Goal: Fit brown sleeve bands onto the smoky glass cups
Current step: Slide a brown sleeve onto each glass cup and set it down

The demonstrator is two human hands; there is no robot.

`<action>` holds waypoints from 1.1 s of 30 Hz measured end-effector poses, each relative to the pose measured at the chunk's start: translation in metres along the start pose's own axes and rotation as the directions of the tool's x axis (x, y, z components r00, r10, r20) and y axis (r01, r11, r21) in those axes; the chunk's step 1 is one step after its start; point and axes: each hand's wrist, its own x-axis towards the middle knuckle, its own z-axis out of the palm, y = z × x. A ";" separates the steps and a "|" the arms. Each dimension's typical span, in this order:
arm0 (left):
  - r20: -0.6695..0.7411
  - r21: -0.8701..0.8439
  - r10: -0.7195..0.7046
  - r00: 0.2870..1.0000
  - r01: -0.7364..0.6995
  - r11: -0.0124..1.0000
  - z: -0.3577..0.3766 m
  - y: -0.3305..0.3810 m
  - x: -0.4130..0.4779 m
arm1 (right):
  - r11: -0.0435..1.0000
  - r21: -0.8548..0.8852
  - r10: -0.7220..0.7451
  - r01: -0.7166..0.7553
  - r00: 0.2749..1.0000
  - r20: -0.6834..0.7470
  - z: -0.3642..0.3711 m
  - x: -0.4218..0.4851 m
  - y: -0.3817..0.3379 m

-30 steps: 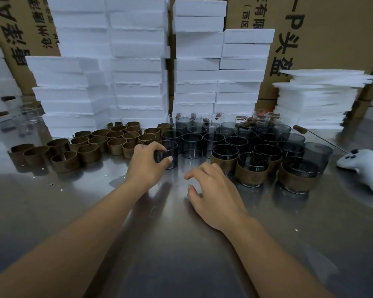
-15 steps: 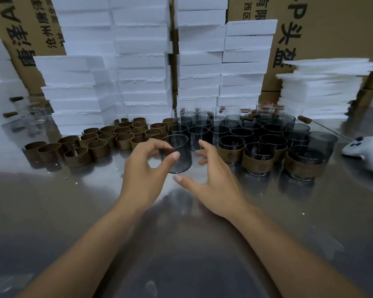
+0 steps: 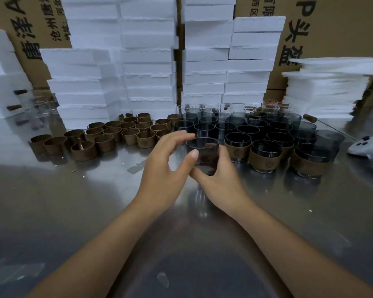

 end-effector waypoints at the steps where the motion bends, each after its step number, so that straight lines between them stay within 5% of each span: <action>1: -0.002 0.016 0.033 0.999 -0.033 0.999 0.000 0.002 0.000 | 1.000 -0.003 0.004 -0.004 1.000 -0.005 0.000 0.000 0.000; 8: 0.046 0.200 0.157 0.986 -0.164 0.966 0.002 0.004 -0.003 | 0.996 -0.088 0.003 -0.007 0.999 -0.047 -0.001 0.001 0.002; 33: 0.142 0.090 -0.069 0.988 0.056 0.994 -0.005 0.004 0.001 | 0.996 -0.067 -0.053 0.055 0.998 0.036 -0.001 -0.005 -0.006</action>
